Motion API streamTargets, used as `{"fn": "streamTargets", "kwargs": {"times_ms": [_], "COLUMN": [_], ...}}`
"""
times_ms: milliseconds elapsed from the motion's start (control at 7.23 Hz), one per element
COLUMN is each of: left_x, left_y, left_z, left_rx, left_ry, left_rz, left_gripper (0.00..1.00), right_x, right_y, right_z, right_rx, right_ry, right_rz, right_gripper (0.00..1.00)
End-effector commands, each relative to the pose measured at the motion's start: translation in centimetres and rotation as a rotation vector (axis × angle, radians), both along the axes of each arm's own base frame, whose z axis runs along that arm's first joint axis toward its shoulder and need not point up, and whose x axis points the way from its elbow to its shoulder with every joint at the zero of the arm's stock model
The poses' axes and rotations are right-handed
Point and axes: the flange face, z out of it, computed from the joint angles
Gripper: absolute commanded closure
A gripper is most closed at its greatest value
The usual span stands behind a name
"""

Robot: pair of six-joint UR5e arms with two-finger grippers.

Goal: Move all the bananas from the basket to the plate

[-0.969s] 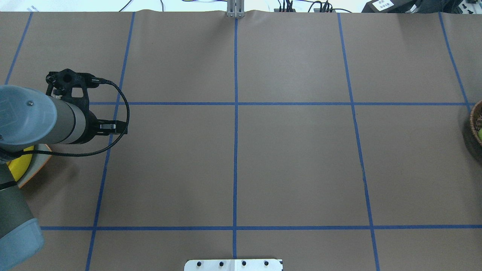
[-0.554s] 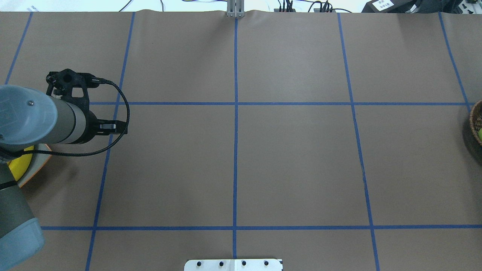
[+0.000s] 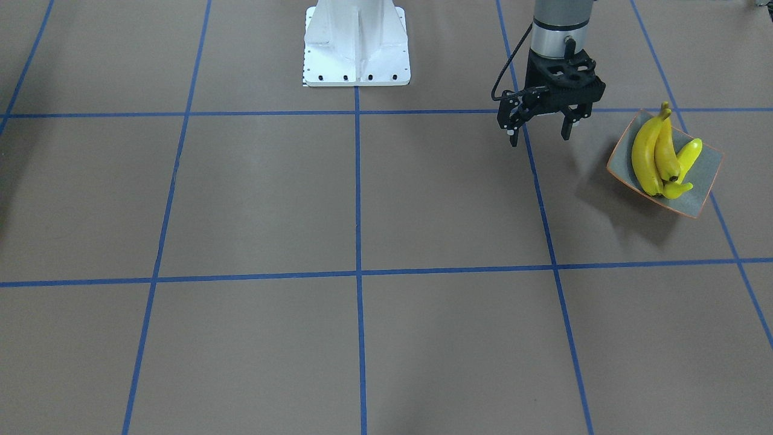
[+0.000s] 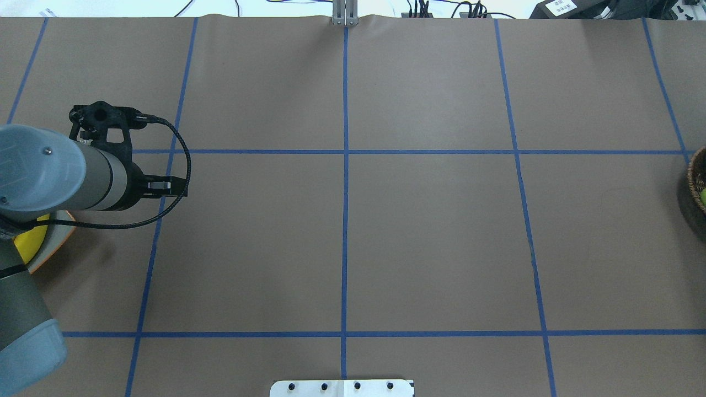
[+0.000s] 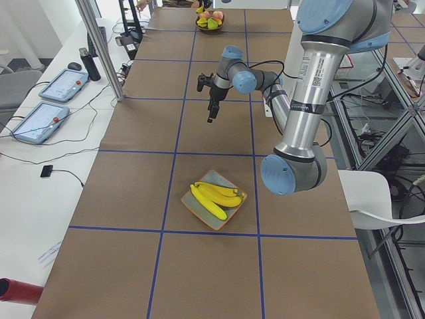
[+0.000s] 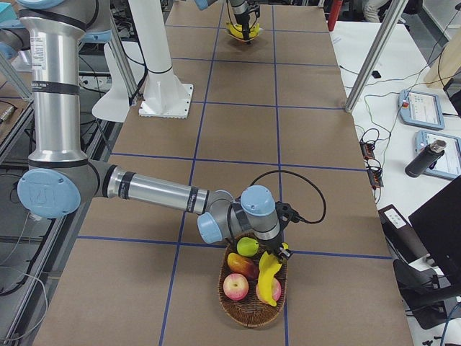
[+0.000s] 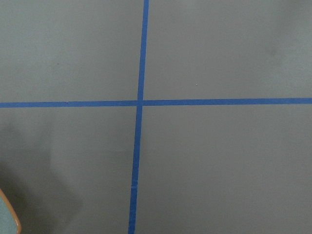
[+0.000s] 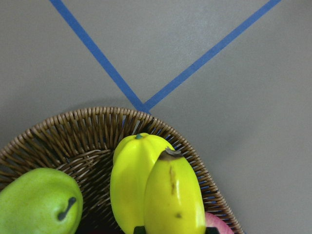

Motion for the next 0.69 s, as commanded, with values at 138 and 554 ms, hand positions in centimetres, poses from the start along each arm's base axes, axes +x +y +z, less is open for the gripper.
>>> {"fn": "streamTargets", "kwargs": {"times_ms": [138,554], "left_x": [0.0,0.2], "left_y": [0.0,0.0], "left_z": [-0.1,-0.9], "left_rx": [0.001,0.011], "left_ry": [0.002,0.018], "left_rz": [0.000,-0.001], "left_gripper": [0.00,0.00], "right_x": [0.7,-1.7], "right_y": [-6.0,-4.7], "right_z": [-12.8,-22.5], "right_rx": [-0.074,-0.234], "right_ry": [-0.056,-0.291], "right_rz": [0.072,0.291], "right_gripper": [1.00,1.00]}}
